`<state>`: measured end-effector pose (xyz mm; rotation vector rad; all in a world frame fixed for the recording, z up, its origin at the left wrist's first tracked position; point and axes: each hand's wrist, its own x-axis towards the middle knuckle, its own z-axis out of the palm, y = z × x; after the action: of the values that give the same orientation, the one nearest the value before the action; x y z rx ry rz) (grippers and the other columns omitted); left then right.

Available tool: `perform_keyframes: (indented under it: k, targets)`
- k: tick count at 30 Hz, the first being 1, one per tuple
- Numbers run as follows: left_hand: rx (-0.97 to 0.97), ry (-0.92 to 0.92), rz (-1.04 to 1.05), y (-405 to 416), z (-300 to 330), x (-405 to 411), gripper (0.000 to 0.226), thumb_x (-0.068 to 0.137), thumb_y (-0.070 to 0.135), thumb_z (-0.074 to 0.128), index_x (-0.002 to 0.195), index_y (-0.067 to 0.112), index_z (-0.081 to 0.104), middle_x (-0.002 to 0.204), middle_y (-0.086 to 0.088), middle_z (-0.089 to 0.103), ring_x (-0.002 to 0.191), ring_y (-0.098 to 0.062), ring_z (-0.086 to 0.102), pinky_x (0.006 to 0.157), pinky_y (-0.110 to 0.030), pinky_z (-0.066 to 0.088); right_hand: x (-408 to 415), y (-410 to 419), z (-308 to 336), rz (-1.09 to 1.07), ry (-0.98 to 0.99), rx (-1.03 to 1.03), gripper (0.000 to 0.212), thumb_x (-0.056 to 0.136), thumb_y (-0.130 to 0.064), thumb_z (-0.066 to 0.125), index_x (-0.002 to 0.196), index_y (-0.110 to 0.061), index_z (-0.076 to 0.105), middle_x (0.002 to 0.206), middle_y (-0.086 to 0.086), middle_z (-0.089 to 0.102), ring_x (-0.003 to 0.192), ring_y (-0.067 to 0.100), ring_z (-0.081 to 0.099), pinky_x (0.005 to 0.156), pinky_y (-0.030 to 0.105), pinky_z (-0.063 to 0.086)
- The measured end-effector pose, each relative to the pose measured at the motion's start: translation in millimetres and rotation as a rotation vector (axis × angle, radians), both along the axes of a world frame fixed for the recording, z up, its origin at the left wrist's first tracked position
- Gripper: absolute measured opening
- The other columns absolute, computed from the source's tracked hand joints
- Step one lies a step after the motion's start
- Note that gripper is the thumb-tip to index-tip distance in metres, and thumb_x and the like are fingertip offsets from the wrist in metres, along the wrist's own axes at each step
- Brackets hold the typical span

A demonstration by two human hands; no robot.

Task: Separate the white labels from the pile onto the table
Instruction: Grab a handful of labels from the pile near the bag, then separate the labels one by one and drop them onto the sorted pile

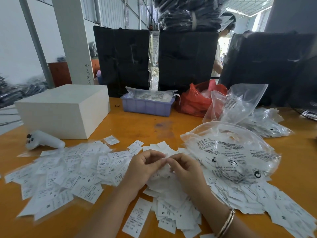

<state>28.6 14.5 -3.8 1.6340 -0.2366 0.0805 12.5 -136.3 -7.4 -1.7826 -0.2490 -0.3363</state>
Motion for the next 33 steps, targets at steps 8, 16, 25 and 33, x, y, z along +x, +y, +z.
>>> perform_keyframes:
  k: [8,16,25,33]
  targets:
    - [0.103,-0.083,0.160,5.9,0.9,3.2,0.013,0.082,0.017,0.072,0.087,0.029,0.071,0.080,0.012,0.072,0.079,0.002,0.065,0.062,-0.010,0.049,-0.2,-2.6,9.0,0.022,-0.068,-0.209,0.024,0.095,-0.022,0.052,0.096,-0.043,0.061,0.094,-0.016,0.066,0.079,-0.006,0.058,0.067,0.014,0.045]
    - [0.600,-0.296,0.610,30.1,-3.5,8.3,0.033,0.085,0.011,0.068,0.117,0.017,0.062,0.097,0.003,0.064,0.073,-0.006,0.059,0.058,-0.008,0.040,42.0,-74.4,41.9,-0.524,-0.221,-0.372,0.025,0.091,-0.002,0.053,0.104,-0.017,0.068,0.105,-0.001,0.064,0.088,-0.001,0.056,0.074,0.011,0.041]
    - [1.106,-0.198,0.813,38.7,-5.9,9.2,0.040,0.089,0.027,0.063,0.127,0.032,0.055,0.124,0.004,0.057,0.113,-0.017,0.049,0.091,-0.032,0.038,72.5,-132.3,20.5,-0.570,0.364,-0.956,0.032,0.092,-0.022,0.055,0.120,-0.008,0.055,0.118,0.012,0.061,0.111,0.031,0.054,0.089,0.038,0.045]
    - [0.902,-0.667,0.441,15.5,-9.7,5.8,0.027,0.076,0.000,0.073,0.095,0.019,0.072,0.096,0.004,0.067,0.094,-0.018,0.061,0.080,-0.031,0.048,75.7,-129.8,23.6,-0.595,0.349,-0.885,0.016,0.085,-0.004,0.055,0.088,-0.005,0.070,0.092,0.013,0.067,0.085,0.030,0.062,0.079,0.039,0.053]
